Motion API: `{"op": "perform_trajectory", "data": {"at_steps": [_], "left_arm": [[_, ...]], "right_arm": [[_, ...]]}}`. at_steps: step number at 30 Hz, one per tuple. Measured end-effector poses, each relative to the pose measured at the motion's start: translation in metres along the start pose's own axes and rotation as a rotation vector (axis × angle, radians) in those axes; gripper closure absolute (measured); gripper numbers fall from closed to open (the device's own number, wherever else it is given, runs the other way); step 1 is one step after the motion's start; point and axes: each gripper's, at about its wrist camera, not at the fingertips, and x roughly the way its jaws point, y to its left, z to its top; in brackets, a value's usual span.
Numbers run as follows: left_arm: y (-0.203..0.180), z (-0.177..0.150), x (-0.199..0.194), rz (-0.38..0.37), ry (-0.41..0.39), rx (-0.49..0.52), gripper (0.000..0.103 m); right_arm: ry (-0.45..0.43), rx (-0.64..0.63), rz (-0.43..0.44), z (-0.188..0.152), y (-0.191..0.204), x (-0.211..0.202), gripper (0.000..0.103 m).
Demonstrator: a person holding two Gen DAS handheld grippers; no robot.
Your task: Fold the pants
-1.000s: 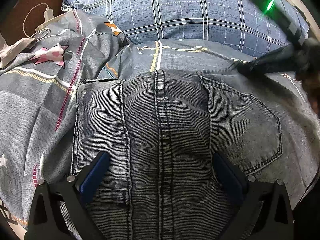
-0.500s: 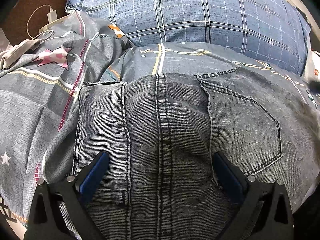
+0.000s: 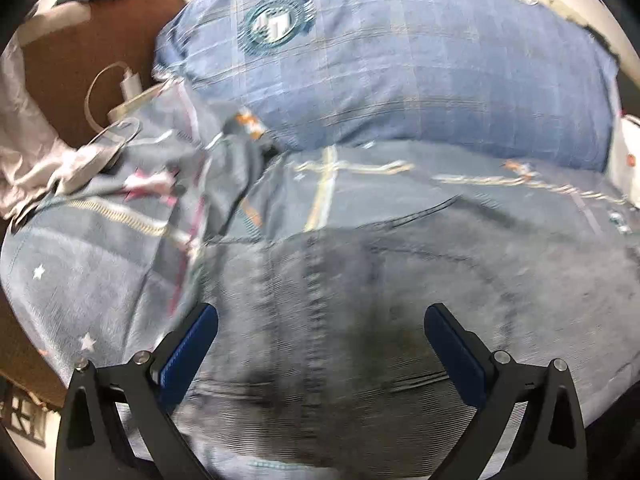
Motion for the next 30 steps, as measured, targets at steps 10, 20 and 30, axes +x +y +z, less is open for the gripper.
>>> {"op": "perform_trajectory", "data": {"at_steps": [10, 20, 30], "left_arm": [[-0.094, 0.002, 0.012, -0.176, 0.046, 0.151, 0.000], [-0.093, -0.013, 0.022, -0.255, 0.091, 0.152, 0.000], [-0.078, -0.012, 0.027, -0.268, 0.129, 0.072, 0.000]], "right_arm": [[-0.060, 0.191, 0.023, -0.022, -0.034, -0.067, 0.029], [-0.016, 0.619, 0.064, -0.117, -0.077, -0.047, 0.029], [-0.081, 0.659, -0.001, -0.096, -0.086, -0.030, 0.048]]}}
